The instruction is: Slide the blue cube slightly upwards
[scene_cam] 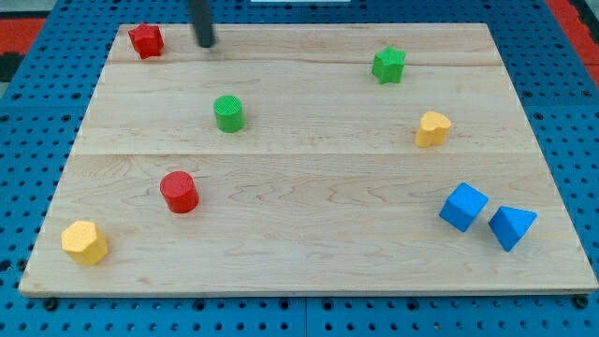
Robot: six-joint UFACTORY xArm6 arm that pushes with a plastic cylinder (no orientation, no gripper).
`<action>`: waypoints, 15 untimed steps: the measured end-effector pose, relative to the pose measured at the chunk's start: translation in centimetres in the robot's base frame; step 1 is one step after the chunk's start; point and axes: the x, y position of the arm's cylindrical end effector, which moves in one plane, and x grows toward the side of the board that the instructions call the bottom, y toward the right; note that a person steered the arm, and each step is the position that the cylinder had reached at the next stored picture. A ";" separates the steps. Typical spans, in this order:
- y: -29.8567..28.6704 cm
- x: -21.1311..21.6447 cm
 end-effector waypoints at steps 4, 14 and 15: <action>15.6 28.7; 5.6 13.5; -0.7 12.1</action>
